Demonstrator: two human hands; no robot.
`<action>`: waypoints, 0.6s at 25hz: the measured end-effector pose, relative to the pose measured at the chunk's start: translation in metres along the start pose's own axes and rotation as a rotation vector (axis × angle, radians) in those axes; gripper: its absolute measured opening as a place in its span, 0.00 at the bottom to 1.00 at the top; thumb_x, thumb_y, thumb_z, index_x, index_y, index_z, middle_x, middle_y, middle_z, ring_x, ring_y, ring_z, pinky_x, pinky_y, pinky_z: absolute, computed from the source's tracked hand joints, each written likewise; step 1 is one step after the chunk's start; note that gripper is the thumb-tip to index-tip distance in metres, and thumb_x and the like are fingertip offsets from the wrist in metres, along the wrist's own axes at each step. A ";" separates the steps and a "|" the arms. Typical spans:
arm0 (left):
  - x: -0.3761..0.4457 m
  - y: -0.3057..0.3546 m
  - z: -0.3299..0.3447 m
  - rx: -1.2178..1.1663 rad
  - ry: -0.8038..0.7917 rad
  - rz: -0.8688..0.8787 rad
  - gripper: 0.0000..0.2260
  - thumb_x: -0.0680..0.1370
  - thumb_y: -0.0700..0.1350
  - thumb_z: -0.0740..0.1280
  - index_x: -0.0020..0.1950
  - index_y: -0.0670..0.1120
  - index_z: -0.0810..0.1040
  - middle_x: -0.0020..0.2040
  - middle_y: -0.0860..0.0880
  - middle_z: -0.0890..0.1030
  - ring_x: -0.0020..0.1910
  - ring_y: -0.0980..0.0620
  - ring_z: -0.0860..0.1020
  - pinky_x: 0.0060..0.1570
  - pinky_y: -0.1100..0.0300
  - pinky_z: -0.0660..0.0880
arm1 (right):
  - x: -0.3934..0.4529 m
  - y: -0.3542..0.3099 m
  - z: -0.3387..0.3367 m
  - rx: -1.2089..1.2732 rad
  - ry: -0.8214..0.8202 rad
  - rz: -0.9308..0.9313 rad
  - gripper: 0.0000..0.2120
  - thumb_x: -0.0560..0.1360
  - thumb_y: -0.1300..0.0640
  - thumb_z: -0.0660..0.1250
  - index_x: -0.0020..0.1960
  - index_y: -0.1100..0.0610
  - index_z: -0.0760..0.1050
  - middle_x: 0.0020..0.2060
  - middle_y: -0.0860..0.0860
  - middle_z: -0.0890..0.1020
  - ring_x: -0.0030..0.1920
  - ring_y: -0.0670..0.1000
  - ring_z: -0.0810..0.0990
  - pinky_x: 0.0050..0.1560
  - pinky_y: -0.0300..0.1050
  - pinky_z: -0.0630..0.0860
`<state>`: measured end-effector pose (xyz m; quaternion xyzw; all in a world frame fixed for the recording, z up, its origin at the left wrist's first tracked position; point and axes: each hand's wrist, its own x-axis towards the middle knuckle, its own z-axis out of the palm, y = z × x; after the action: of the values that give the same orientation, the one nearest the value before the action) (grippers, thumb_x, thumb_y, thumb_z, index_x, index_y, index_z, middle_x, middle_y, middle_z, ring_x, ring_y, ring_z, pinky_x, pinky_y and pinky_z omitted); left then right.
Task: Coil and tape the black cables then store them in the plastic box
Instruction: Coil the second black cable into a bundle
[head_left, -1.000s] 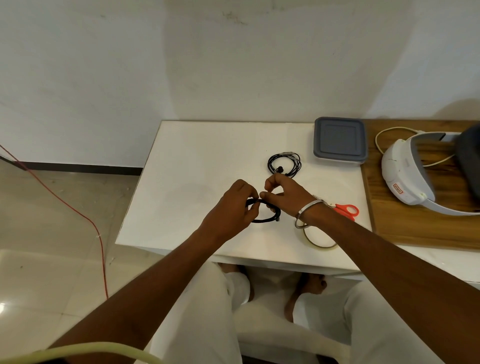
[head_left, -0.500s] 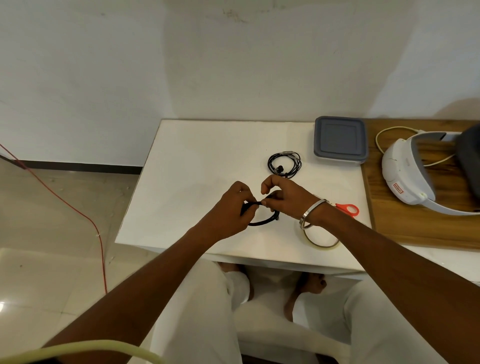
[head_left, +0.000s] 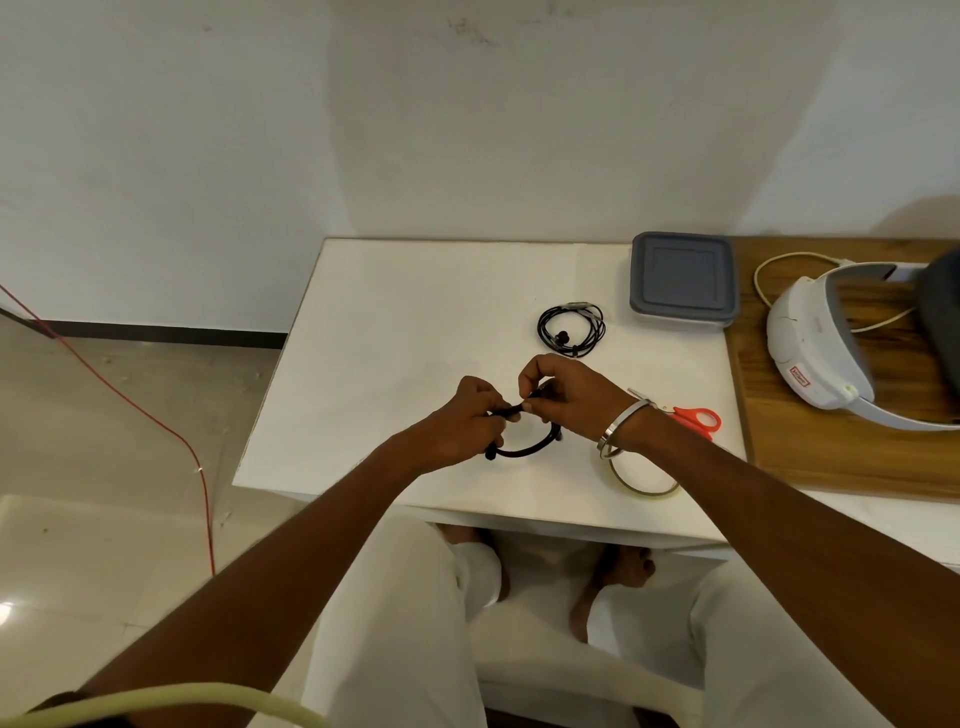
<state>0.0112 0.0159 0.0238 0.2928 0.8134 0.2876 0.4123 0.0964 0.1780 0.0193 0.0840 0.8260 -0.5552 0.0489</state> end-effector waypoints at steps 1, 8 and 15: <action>0.000 0.001 0.002 0.005 0.007 -0.014 0.11 0.79 0.38 0.62 0.60 0.40 0.75 0.62 0.47 0.64 0.49 0.51 0.74 0.48 0.62 0.75 | 0.000 0.000 0.000 -0.001 0.006 0.004 0.13 0.74 0.66 0.66 0.41 0.48 0.71 0.39 0.45 0.76 0.36 0.47 0.76 0.38 0.35 0.76; 0.005 -0.004 0.015 0.121 0.198 0.106 0.14 0.76 0.49 0.69 0.55 0.41 0.78 0.57 0.45 0.67 0.44 0.53 0.73 0.41 0.64 0.73 | 0.001 0.001 -0.001 -0.003 0.003 0.017 0.13 0.74 0.66 0.65 0.40 0.48 0.71 0.40 0.45 0.76 0.37 0.51 0.77 0.40 0.38 0.77; 0.001 -0.005 0.013 0.007 0.249 0.141 0.10 0.79 0.49 0.65 0.52 0.42 0.77 0.55 0.48 0.68 0.33 0.55 0.78 0.33 0.68 0.76 | 0.001 0.001 -0.001 0.006 -0.004 0.052 0.11 0.74 0.64 0.66 0.42 0.49 0.72 0.41 0.45 0.77 0.37 0.50 0.78 0.41 0.38 0.77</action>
<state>0.0208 0.0157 0.0131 0.3127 0.8366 0.3472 0.2859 0.0957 0.1794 0.0189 0.1048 0.8218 -0.5563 0.0647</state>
